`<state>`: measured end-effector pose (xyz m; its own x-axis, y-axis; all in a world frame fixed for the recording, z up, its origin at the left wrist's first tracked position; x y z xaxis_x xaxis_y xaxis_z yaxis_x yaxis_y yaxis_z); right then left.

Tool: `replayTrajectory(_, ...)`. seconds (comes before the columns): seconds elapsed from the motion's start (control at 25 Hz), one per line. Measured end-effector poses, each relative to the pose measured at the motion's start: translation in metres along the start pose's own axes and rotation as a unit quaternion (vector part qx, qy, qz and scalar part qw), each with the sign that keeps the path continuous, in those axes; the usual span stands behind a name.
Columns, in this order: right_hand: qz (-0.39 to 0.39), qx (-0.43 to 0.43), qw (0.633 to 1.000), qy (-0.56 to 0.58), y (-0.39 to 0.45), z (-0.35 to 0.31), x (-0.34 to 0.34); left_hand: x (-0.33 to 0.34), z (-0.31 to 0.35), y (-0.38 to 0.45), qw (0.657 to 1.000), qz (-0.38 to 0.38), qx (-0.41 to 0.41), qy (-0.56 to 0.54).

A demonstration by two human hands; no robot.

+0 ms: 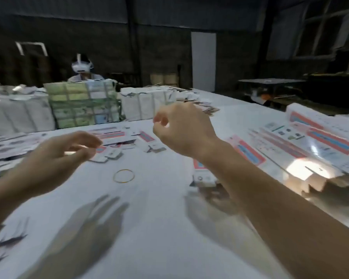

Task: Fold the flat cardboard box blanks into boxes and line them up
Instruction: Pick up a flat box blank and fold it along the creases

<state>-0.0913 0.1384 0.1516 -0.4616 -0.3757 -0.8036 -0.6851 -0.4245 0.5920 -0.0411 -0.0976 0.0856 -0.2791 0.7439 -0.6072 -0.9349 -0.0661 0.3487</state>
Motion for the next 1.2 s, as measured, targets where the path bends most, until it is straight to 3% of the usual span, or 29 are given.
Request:
replayTrajectory(0.04,-0.003,-0.024,0.999,0.036,-0.002,-0.028,0.001,-0.006,0.010,-0.003,0.999,0.002,-0.007,0.049)
replayTrajectory(0.12,-0.001,-0.072,0.992,0.101,-0.001,-0.088,0.007,-0.037,-0.027,-0.012,0.980,-0.004,-0.114,0.166)
replayTrajectory(0.2,0.006,-0.096,0.984,0.151,0.000,-0.130,0.013,-0.070,-0.071,-0.028,0.925,-0.012,-0.238,0.295)
replayTrajectory(0.32,-0.005,-0.112,0.975,0.193,-0.003,-0.169,0.030,-0.103,-0.123,-0.066,0.857,-0.003,-0.372,0.358)
replayTrajectory(0.44,-0.013,-0.130,0.975,0.181,-0.008,-0.180,0.046,-0.109,-0.145,-0.082,0.847,-0.001,-0.422,0.325)
replayTrajectory(0.6,-0.005,-0.137,0.974,0.182,-0.011,-0.177,0.053,-0.108,-0.150,-0.092,0.849,0.007,-0.424,0.314)
replayTrajectory(0.72,-0.005,-0.139,0.973,0.182,-0.012,-0.175,0.056,-0.111,-0.146,-0.096,0.823,0.018,-0.451,0.346)
replayTrajectory(0.84,-0.025,-0.143,0.973,0.181,-0.013,-0.175,0.063,-0.101,-0.141,-0.083,0.842,0.002,-0.420,0.339)
replayTrajectory(1.04,-0.008,-0.128,0.969,0.212,-0.008,-0.174,0.066,-0.084,-0.063,-0.040,0.901,0.117,-0.189,0.372)
replayTrajectory(1.12,-0.001,-0.109,0.965,0.240,-0.005,-0.172,0.065,-0.079,-0.020,-0.031,0.940,0.163,-0.098,0.282)
replayTrajectory(1.2,0.012,-0.085,0.956,0.281,0.001,-0.166,0.062,-0.073,0.007,-0.034,0.973,0.202,-0.051,0.102)
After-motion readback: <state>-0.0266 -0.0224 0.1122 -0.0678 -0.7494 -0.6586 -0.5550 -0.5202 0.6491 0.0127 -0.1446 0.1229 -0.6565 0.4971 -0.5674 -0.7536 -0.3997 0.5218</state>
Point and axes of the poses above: each hand's wrist, its own y-axis towards the middle knuckle, its own x-axis out of the palm, z = x × y, the point moved 9 cm from there along y, towards the middle knuckle, and after that the axes turned 12 degrees about -y, right-handed, at the moved point
